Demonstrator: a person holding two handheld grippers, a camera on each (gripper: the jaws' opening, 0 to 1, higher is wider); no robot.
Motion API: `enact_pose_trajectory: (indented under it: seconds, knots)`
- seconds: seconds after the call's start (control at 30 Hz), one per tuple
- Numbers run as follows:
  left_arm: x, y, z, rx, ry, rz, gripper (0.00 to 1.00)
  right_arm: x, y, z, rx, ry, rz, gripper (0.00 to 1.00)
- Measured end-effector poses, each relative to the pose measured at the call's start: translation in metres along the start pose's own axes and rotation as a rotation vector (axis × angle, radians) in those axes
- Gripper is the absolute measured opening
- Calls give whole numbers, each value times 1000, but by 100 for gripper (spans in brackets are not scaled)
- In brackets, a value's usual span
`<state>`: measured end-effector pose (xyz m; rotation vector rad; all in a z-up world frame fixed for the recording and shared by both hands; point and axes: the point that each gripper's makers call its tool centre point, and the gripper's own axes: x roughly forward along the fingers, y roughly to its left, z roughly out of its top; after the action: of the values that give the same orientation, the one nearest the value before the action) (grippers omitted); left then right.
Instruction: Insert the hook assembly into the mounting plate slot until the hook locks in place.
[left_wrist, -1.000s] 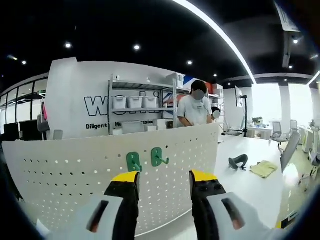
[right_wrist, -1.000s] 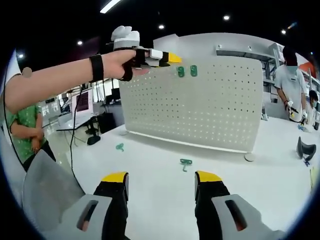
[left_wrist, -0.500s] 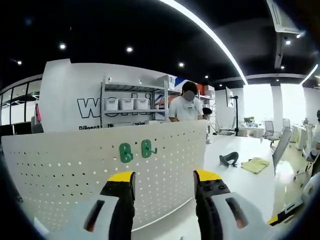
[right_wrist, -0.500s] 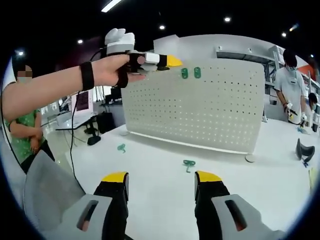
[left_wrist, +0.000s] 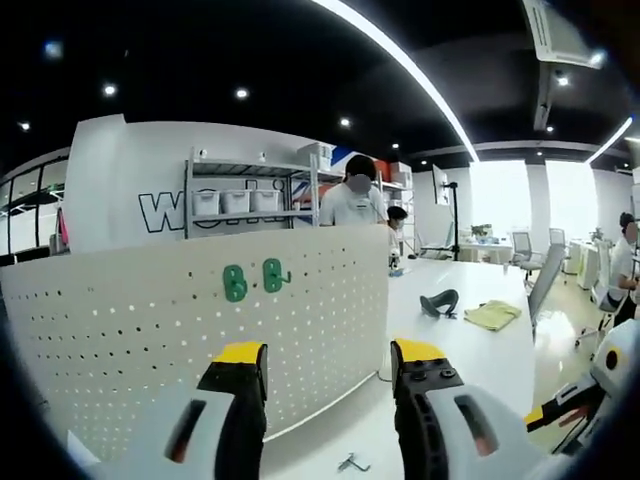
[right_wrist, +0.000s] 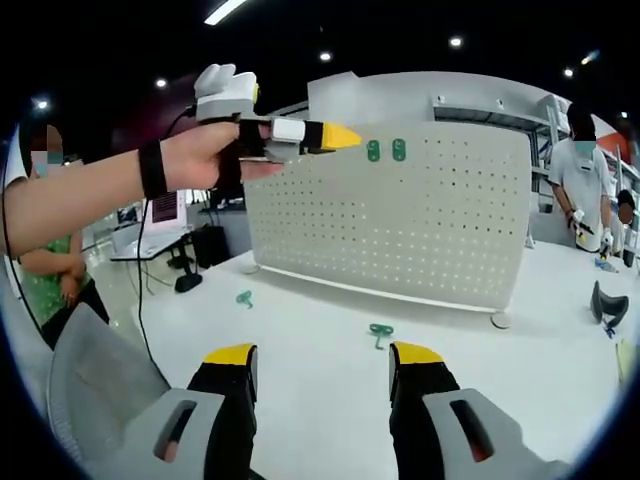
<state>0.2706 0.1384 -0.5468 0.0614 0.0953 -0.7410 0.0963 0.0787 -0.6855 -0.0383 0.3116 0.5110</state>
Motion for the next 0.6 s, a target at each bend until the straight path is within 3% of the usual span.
enact_pose_trajectory:
  seconds: [0.33, 0.6]
  knots:
    - [-28, 0, -17, -2, 23, -19, 56, 2, 13, 1, -7, 2, 11, 53]
    - [-53, 14, -35, 10, 62, 16, 56, 3, 24, -2, -17, 17, 28, 53]
